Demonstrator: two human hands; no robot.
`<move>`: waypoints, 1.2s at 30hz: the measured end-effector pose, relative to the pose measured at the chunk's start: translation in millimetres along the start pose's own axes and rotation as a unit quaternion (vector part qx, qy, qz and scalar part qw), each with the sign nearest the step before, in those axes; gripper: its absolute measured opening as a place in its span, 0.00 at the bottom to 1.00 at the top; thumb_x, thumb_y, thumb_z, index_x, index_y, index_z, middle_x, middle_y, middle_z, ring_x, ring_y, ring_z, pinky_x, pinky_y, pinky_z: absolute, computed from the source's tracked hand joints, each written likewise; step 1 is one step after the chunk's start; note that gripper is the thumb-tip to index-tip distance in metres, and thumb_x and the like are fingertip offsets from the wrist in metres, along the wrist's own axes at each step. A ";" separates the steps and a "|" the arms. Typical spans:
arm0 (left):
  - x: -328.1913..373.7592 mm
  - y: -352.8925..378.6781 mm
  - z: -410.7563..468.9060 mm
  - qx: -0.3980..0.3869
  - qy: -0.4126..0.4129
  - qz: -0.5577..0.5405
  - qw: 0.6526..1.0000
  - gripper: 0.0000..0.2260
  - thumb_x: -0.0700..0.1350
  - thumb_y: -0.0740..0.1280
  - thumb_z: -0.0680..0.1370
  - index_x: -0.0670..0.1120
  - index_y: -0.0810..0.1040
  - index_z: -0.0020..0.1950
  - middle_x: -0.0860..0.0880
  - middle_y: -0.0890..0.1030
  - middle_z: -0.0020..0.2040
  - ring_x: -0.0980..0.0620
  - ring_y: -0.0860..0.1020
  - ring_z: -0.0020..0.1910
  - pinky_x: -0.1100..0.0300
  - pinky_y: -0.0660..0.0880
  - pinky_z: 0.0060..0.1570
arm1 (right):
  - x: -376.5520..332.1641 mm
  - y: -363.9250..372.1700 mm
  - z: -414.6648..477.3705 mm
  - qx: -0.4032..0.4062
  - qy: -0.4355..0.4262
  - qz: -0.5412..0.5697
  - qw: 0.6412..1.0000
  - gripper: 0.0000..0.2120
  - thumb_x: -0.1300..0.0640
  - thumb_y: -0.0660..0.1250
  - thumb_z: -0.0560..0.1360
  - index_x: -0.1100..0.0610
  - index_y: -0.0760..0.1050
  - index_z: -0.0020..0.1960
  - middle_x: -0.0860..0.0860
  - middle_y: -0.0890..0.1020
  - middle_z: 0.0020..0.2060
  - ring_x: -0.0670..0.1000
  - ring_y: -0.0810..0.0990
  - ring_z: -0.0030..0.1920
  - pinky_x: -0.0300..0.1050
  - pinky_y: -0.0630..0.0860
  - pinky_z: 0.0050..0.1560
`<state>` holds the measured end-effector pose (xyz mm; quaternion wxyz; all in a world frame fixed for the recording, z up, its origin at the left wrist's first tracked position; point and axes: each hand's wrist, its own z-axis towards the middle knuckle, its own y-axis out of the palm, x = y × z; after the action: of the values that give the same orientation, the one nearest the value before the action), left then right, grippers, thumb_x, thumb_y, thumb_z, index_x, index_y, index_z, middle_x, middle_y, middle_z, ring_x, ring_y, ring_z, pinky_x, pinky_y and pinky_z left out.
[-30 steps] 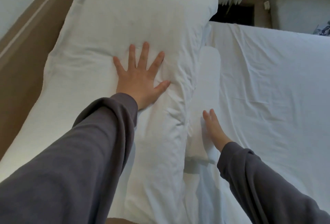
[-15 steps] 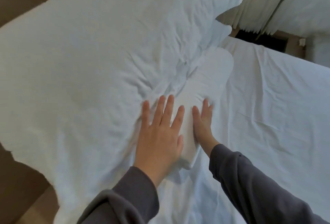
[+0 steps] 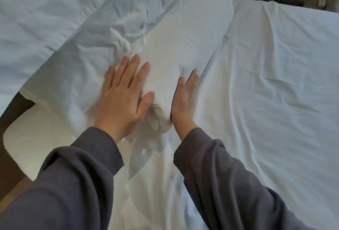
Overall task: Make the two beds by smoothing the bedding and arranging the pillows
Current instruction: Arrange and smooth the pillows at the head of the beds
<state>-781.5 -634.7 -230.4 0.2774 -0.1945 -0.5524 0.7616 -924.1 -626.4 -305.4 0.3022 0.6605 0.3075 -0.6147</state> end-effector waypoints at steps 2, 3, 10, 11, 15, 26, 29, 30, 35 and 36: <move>-0.8 -0.3 -6.3 -0.004 -0.004 -0.005 1.000 0.29 0.59 0.49 0.80 0.47 0.58 0.78 0.46 0.56 0.79 0.46 0.51 0.78 0.50 0.43 0.75 | 6.3 -23.5 2.8 0.009 -0.013 0.008 1.000 0.30 0.45 0.48 0.82 0.51 0.42 0.80 0.48 0.43 0.79 0.44 0.42 0.78 0.41 0.40 0.76; -0.3 0.4 -8.4 -0.005 -0.003 -0.005 1.000 0.29 0.59 0.49 0.80 0.47 0.58 0.78 0.46 0.55 0.79 0.46 0.51 0.78 0.50 0.43 0.75 | 8.0 -31.6 1.2 0.020 -0.016 0.020 0.999 0.28 0.46 0.48 0.84 0.51 0.43 0.80 0.47 0.43 0.79 0.44 0.42 0.78 0.40 0.40 0.75; 0.0 -6.6 -0.8 -0.004 -0.020 -0.027 0.999 0.30 0.59 0.49 0.79 0.46 0.58 0.78 0.45 0.57 0.79 0.46 0.51 0.78 0.49 0.45 0.75 | -8.7 8.5 -1.1 0.006 -0.023 -0.080 0.996 0.28 0.50 0.48 0.84 0.54 0.42 0.80 0.51 0.43 0.79 0.48 0.41 0.78 0.47 0.39 0.76; -0.1 -8.6 0.4 -0.008 -0.016 -0.024 1.000 0.30 0.59 0.49 0.79 0.46 0.58 0.78 0.45 0.57 0.79 0.46 0.51 0.78 0.49 0.46 0.75 | -4.2 -2.7 7.3 0.020 -0.029 -0.069 0.997 0.28 0.50 0.48 0.84 0.55 0.42 0.80 0.50 0.44 0.79 0.47 0.41 0.78 0.48 0.38 0.77; 11.2 -11.9 19.6 -0.032 0.004 0.013 0.999 0.30 0.57 0.47 0.79 0.45 0.57 0.78 0.44 0.55 0.79 0.46 0.51 0.78 0.47 0.45 0.75 | -14.7 -3.8 23.2 0.033 0.010 -0.009 0.999 0.29 0.46 0.47 0.83 0.55 0.42 0.80 0.50 0.45 0.80 0.48 0.44 0.79 0.49 0.41 0.78; 55.5 9.0 163.8 -0.138 0.100 0.154 0.973 0.27 0.51 0.50 0.83 0.48 0.46 0.80 0.47 0.42 0.80 0.47 0.43 0.79 0.45 0.43 0.76 | -1.5 -63.0 78.7 0.028 0.023 -0.009 0.999 0.26 0.51 0.44 0.85 0.54 0.39 0.80 0.46 0.40 0.79 0.44 0.39 0.77 0.37 0.38 0.72; 77.5 19.4 190.3 -0.132 0.210 0.210 0.946 0.28 0.52 0.48 0.83 0.46 0.41 0.80 0.48 0.39 0.80 0.48 0.40 0.78 0.44 0.42 0.75 | 2.1 -68.2 98.3 0.070 0.019 0.019 0.997 0.26 0.54 0.45 0.85 0.54 0.38 0.79 0.45 0.40 0.79 0.43 0.40 0.77 0.36 0.39 0.74; 78.1 24.7 193.7 -0.144 0.228 0.237 0.933 0.29 0.52 0.48 0.83 0.45 0.40 0.79 0.47 0.39 0.80 0.48 0.40 0.78 0.44 0.42 0.75 | 3.0 -61.5 101.8 0.059 0.017 0.026 0.998 0.26 0.55 0.45 0.85 0.54 0.38 0.79 0.46 0.41 0.79 0.43 0.42 0.78 0.38 0.40 0.75; 65.9 35.9 199.5 -0.200 0.198 0.319 0.905 0.29 0.50 0.47 0.82 0.41 0.41 0.79 0.45 0.40 0.80 0.47 0.41 0.79 0.43 0.40 0.75 | 10.6 -36.0 119.1 -0.012 0.020 0.028 0.999 0.26 0.54 0.47 0.85 0.55 0.41 0.80 0.47 0.47 0.79 0.39 0.47 0.76 0.30 0.43 0.72; 71.3 35.3 206.2 -0.189 0.214 0.320 0.903 0.29 0.50 0.47 0.82 0.41 0.40 0.79 0.44 0.40 0.80 0.46 0.40 0.78 0.43 0.39 0.75 | 8.0 -40.6 128.7 0.018 0.028 0.044 0.998 0.26 0.55 0.47 0.85 0.55 0.41 0.80 0.47 0.47 0.79 0.39 0.46 0.76 0.30 0.42 0.73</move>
<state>-968.1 -748.8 -198.4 0.0884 -0.5678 -0.5217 0.6306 -1035.8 -700.7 -322.2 0.3084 0.6956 0.2750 -0.5877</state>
